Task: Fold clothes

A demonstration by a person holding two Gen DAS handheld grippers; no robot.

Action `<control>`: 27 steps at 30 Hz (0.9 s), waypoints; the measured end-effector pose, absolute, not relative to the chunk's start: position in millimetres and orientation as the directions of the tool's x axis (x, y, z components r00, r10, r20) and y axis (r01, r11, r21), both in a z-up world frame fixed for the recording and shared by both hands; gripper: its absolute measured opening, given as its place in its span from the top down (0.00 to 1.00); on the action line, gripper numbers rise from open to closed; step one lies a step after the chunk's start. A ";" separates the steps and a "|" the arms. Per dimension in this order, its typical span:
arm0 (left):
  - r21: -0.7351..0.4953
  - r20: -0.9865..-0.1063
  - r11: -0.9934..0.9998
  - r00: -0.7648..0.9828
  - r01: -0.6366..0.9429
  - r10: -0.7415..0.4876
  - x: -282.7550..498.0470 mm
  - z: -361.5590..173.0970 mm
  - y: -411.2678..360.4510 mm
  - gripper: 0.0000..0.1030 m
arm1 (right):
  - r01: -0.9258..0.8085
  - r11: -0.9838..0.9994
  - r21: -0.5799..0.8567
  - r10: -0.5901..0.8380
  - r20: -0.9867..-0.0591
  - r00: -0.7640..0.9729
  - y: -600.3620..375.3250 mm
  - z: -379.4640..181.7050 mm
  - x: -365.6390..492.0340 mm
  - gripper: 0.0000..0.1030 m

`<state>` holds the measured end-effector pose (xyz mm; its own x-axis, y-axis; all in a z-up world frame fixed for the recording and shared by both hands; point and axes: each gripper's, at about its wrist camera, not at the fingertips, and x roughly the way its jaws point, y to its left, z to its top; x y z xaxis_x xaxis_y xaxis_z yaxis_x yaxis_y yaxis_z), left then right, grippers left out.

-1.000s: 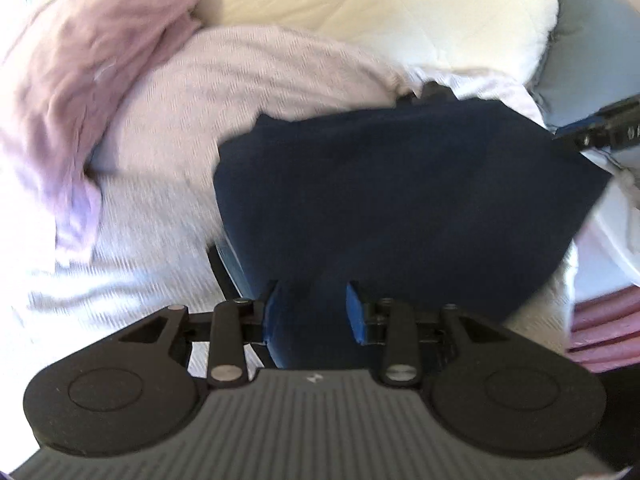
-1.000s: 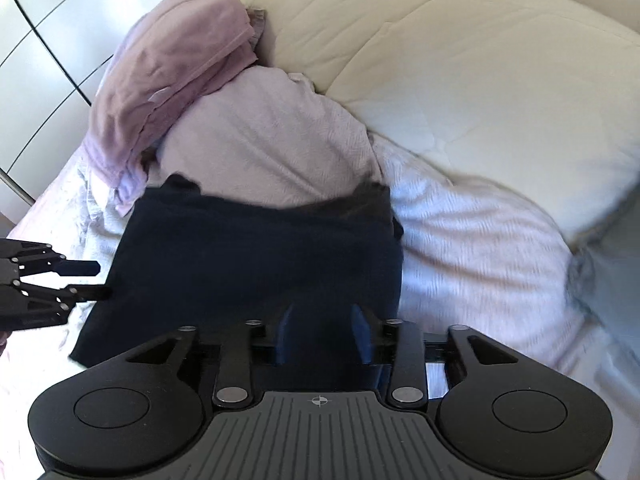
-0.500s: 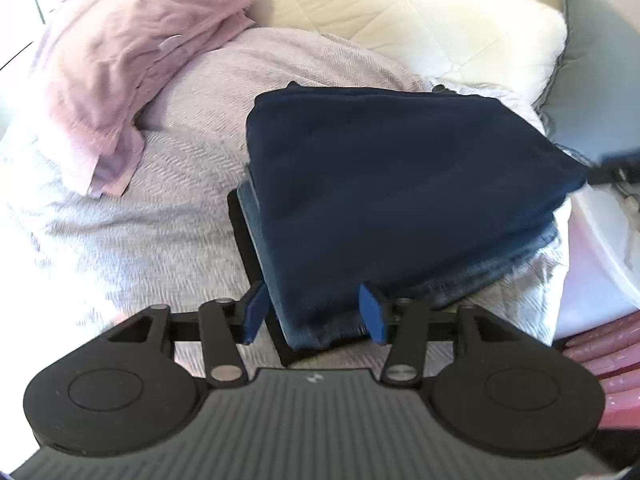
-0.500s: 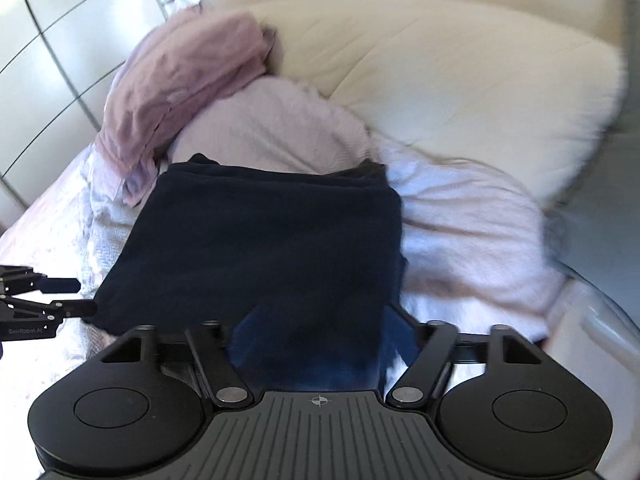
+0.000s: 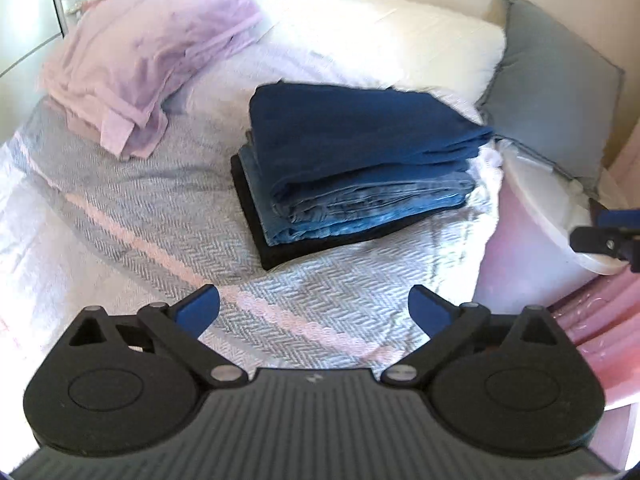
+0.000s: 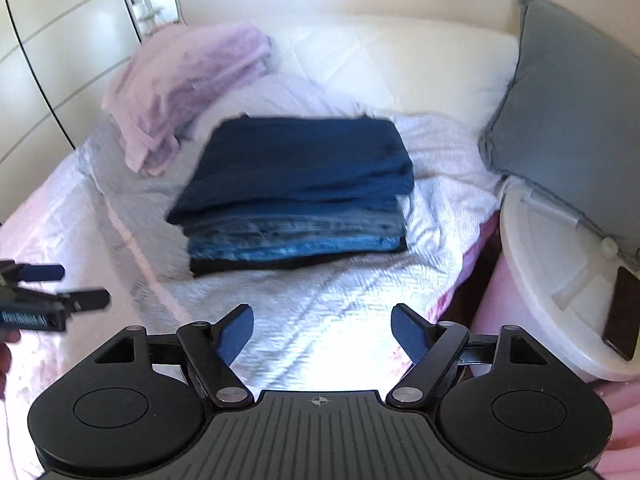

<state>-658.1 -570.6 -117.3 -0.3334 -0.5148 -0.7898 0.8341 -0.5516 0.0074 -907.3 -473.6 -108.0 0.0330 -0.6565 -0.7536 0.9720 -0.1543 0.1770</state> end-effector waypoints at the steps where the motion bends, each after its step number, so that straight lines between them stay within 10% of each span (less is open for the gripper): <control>1: 0.010 -0.784 -0.553 -0.337 0.833 -0.522 -658.7 -113.1 -565.5 0.04 | 0.974 -0.152 0.166 -0.664 -0.747 0.024 -471.2 -103.3 -902.9 0.21; 27: -0.041 -0.750 -0.424 -0.309 0.905 -0.585 -685.7 -78.8 -481.2 0.05 | 0.985 -0.120 0.126 -0.666 -0.746 0.014 -409.8 -70.6 -899.2 0.12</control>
